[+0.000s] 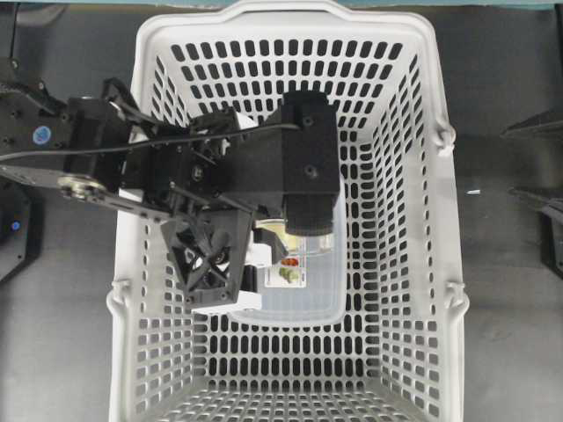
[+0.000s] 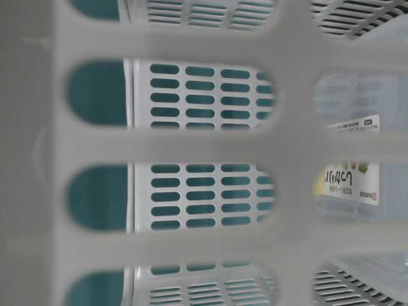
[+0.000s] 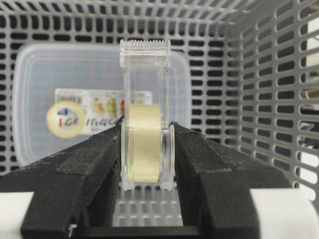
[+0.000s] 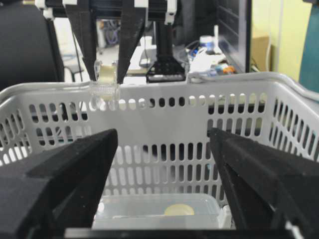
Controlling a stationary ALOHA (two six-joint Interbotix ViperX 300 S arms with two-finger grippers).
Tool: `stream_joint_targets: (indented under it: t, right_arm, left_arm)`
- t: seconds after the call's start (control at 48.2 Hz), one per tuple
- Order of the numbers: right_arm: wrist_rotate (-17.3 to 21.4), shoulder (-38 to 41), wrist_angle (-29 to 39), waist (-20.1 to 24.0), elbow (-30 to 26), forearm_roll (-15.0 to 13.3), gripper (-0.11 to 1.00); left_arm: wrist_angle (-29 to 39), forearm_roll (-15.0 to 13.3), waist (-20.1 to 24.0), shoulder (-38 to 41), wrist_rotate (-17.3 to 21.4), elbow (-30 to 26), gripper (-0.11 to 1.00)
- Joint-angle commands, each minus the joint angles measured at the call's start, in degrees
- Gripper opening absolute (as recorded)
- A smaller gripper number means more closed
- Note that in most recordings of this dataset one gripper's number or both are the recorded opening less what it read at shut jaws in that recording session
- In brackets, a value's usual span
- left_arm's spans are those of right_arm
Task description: Pick up the tape dispenser from the shopping basket with the left arm.
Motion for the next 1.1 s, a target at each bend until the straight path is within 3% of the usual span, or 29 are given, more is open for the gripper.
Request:
stream_joint_targets:
  t: [0.0, 1.079]
  right_arm:
    - [-0.1, 0.4, -0.3, 0.1, -0.4, 0.2, 0.72]
    - [-0.2, 0.4, 0.4, 0.1, -0.4, 0.2, 0.72]
  left_arm:
    - [-0.2, 0.2, 0.0, -1.0, 0.1, -1.2, 0.29]
    - [-0.2, 0.3, -0.1, -0.7, 0.1, -0.9, 0.29]
